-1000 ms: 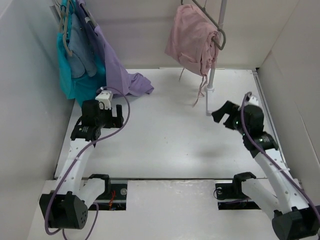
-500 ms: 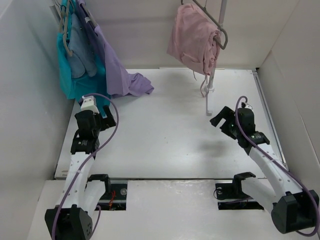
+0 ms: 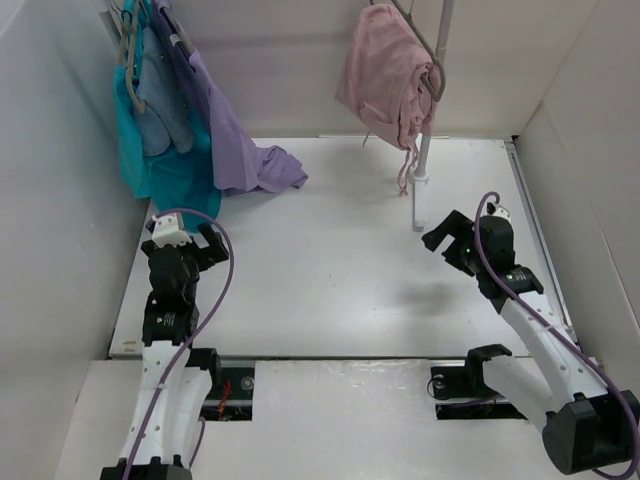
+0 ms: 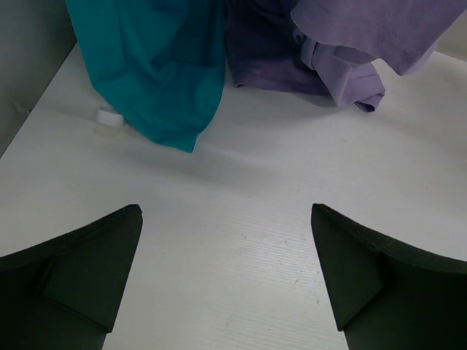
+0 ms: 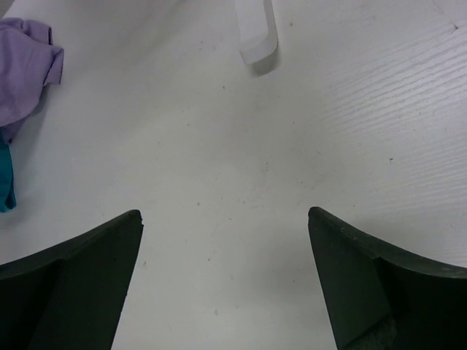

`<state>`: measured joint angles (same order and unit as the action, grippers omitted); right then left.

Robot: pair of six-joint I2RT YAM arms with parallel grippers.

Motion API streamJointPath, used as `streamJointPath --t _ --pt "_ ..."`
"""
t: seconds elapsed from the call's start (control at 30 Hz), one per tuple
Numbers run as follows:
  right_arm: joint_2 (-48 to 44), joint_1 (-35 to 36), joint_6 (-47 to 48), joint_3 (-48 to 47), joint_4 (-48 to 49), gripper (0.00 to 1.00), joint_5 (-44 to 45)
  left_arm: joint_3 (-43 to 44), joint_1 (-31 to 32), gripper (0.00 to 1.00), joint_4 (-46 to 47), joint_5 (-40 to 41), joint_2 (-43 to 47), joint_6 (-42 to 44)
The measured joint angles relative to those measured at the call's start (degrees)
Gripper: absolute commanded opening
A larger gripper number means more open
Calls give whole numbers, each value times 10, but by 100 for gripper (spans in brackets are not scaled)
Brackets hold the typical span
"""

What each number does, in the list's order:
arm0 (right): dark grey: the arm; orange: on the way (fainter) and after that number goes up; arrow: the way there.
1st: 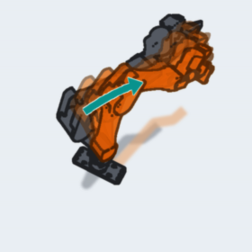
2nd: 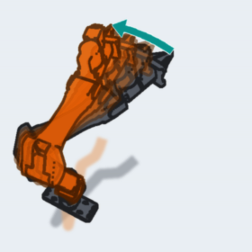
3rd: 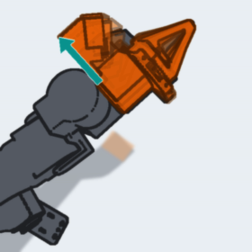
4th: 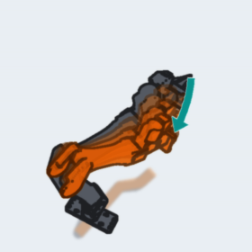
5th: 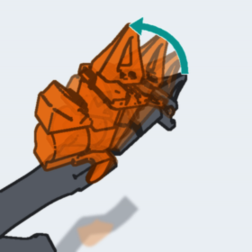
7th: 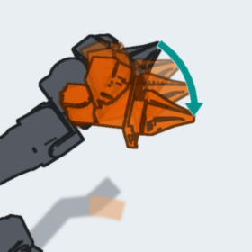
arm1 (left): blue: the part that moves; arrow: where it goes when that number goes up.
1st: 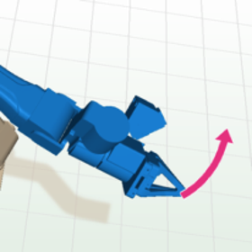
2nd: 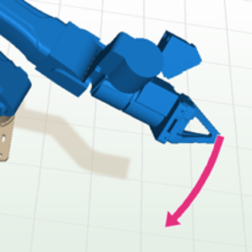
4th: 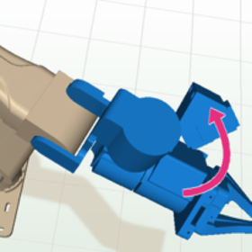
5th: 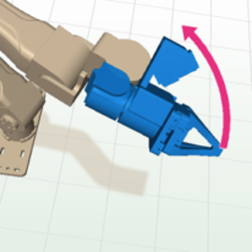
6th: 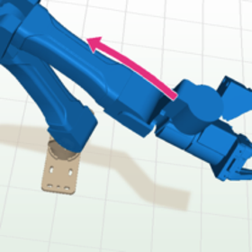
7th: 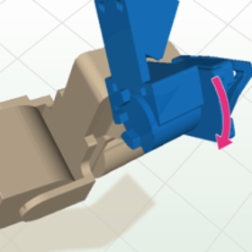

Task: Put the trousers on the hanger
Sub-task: Reset both arms

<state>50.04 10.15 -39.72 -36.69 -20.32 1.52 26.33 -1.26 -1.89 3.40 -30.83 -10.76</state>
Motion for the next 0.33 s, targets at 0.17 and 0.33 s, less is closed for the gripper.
streamJointPath --t 0.17,0.33 --pt "-1 0 3 0 0 100 2 -2 0 100 5 1 4 0" --pt "-8 0 7 1 1 100 2 -2 0 100 7 1 3 0"
